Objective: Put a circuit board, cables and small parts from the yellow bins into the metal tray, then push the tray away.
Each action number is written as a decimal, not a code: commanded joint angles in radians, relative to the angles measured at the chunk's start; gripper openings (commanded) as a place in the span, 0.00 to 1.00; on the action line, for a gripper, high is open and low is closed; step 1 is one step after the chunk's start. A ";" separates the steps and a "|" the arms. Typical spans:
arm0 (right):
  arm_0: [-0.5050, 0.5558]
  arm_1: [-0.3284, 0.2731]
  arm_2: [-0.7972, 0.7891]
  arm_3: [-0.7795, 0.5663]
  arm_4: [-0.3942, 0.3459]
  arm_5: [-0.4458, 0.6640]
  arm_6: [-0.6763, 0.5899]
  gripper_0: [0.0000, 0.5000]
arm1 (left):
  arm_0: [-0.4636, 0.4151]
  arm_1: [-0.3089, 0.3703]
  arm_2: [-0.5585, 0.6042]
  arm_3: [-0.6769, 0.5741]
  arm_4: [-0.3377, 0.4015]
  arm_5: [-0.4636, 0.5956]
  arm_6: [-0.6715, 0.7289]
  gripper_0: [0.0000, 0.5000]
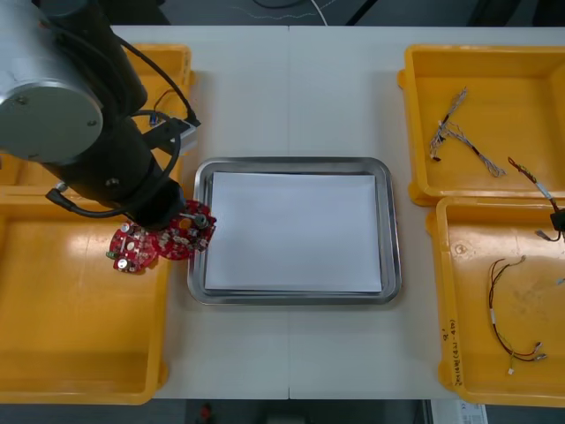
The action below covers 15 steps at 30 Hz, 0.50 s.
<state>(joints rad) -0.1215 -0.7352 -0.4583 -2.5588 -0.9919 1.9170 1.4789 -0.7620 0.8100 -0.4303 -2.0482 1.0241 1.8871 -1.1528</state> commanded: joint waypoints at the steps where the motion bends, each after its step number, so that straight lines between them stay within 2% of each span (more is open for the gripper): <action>1: 0.028 -0.036 0.021 -0.027 -0.002 0.003 0.034 0.00 | -0.083 -0.078 -0.077 0.045 -0.045 -0.045 0.041 0.00; 9: 0.039 -0.055 0.047 -0.027 -0.002 0.003 0.050 0.00 | -0.097 -0.130 -0.186 0.098 -0.127 -0.123 0.045 0.00; 15: 0.043 -0.067 0.070 -0.027 -0.007 0.003 0.054 0.00 | -0.097 -0.137 -0.258 0.148 -0.134 -0.177 0.047 0.00</action>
<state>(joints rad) -0.0968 -0.7576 -0.4116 -2.5590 -0.9918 1.9170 1.5055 -0.8156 0.6922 -0.6521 -1.9189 0.8997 1.7427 -1.1528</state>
